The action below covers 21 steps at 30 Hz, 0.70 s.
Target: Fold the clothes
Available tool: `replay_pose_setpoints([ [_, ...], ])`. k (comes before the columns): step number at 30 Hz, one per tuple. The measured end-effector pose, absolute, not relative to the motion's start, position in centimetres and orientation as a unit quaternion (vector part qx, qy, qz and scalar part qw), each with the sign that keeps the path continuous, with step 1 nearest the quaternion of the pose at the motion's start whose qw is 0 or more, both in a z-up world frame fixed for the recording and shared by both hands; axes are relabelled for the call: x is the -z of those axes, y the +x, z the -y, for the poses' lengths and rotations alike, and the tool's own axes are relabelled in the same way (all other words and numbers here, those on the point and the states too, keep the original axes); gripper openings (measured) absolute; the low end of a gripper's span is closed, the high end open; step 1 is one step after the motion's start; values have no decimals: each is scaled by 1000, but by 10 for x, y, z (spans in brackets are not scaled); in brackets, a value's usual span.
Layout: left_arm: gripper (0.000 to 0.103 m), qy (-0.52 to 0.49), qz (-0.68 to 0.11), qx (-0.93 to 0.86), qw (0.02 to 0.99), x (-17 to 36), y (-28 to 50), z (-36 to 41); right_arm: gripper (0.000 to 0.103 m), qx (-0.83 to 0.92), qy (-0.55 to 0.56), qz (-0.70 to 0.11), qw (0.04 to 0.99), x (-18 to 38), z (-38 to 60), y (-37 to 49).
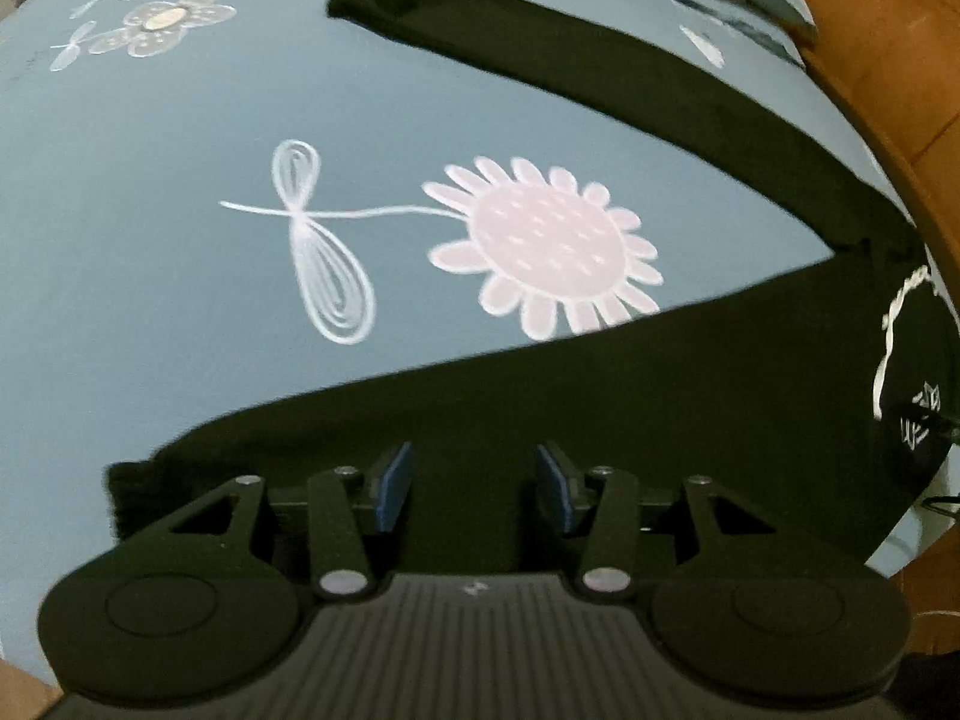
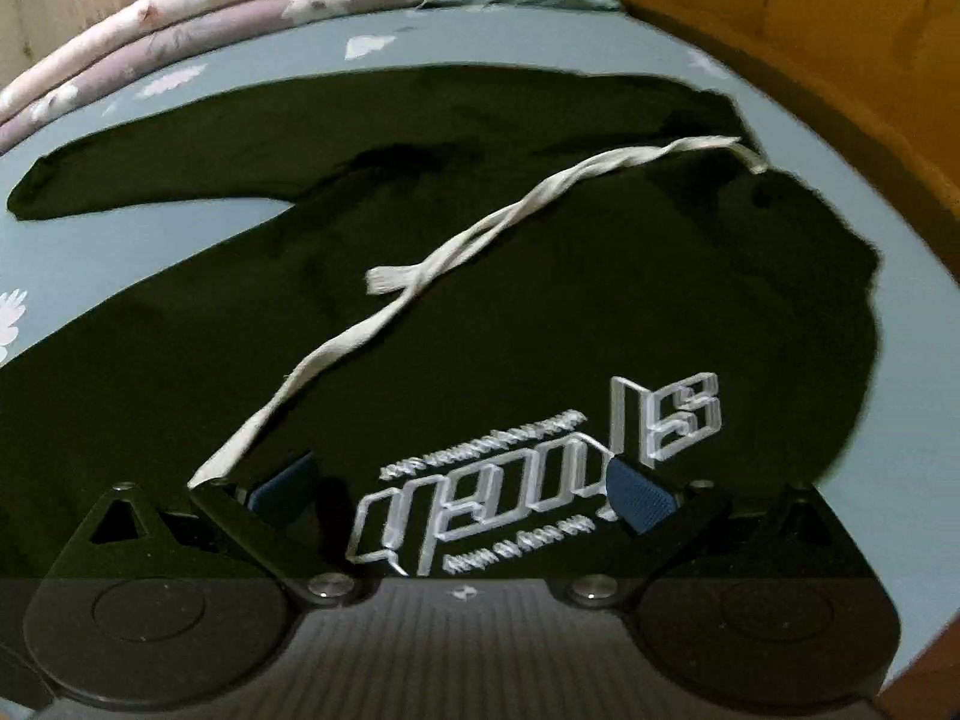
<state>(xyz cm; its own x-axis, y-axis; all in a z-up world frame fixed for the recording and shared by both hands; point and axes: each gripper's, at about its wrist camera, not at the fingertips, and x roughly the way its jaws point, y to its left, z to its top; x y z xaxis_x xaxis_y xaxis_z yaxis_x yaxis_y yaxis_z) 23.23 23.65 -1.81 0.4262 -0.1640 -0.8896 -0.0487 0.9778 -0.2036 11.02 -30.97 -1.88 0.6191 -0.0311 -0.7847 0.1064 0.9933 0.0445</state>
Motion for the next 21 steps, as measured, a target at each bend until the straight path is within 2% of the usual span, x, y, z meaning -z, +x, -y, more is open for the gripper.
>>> replay_pose_setpoints([
  [3,45,-95,-537,41,837,21,231,-226,103,39,59,-424,903,15,317,104],
  [9,45,-82,-536,45,839,25,214,-217,103,62,4,-433,899,35,303,111],
  [16,45,-66,-516,53,852,25,181,-211,103,69,9,-416,907,36,305,103],
  [21,49,-52,-510,57,857,33,158,-203,103,71,4,-395,916,40,303,97],
])
